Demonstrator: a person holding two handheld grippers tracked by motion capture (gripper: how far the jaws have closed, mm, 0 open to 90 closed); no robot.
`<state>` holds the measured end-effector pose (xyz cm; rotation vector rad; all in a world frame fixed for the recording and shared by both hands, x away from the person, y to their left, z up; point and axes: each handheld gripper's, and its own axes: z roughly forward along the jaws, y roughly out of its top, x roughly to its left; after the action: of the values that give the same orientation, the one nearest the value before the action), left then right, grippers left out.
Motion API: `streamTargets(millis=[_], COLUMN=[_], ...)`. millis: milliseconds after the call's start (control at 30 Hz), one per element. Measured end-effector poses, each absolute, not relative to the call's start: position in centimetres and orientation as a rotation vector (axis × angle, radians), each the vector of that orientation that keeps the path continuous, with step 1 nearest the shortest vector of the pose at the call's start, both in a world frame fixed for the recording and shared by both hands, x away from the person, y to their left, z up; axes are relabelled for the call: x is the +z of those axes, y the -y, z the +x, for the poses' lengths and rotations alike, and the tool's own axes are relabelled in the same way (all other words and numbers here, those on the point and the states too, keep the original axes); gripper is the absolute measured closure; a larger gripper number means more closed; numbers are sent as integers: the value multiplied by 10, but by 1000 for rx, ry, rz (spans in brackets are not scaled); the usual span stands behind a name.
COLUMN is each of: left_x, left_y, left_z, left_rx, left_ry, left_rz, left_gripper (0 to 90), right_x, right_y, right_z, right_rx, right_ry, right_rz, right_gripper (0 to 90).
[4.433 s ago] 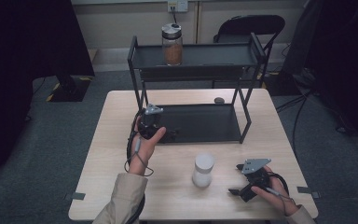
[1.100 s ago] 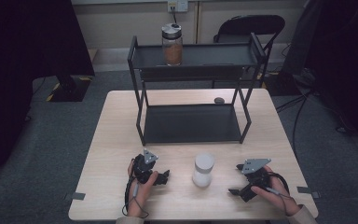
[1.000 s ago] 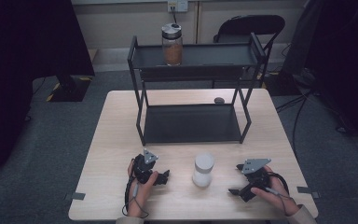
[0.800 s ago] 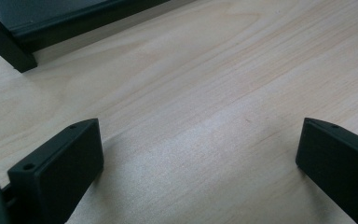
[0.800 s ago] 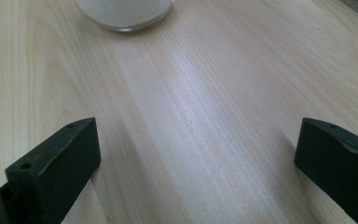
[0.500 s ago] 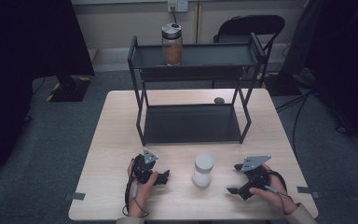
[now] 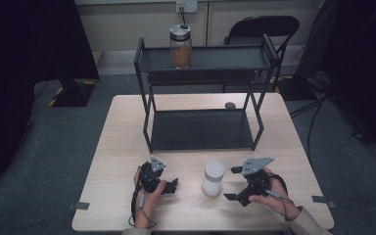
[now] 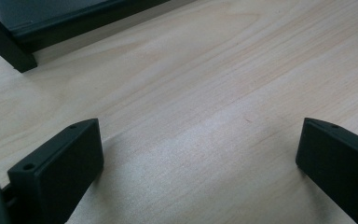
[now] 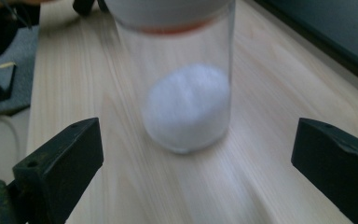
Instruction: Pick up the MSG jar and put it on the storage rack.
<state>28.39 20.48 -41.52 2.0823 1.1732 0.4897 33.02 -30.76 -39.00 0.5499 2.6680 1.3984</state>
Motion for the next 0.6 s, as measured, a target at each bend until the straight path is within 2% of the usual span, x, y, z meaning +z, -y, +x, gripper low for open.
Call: streamTargets(millis=[267, 600], left_x=[-415, -415], left_y=[-205, -205], left_z=[284, 284], left_rx=[490, 490], left_ry=[-1173, -1173], left_rz=[2083, 2083], left_gripper=[0, 0], right_x=[-391, -402], right_y=[291, 273], right_z=[337, 342], right_rx=[1536, 1624], right_ry=[-2619, -2559], right_rz=[583, 597], right_gripper=[39, 233])
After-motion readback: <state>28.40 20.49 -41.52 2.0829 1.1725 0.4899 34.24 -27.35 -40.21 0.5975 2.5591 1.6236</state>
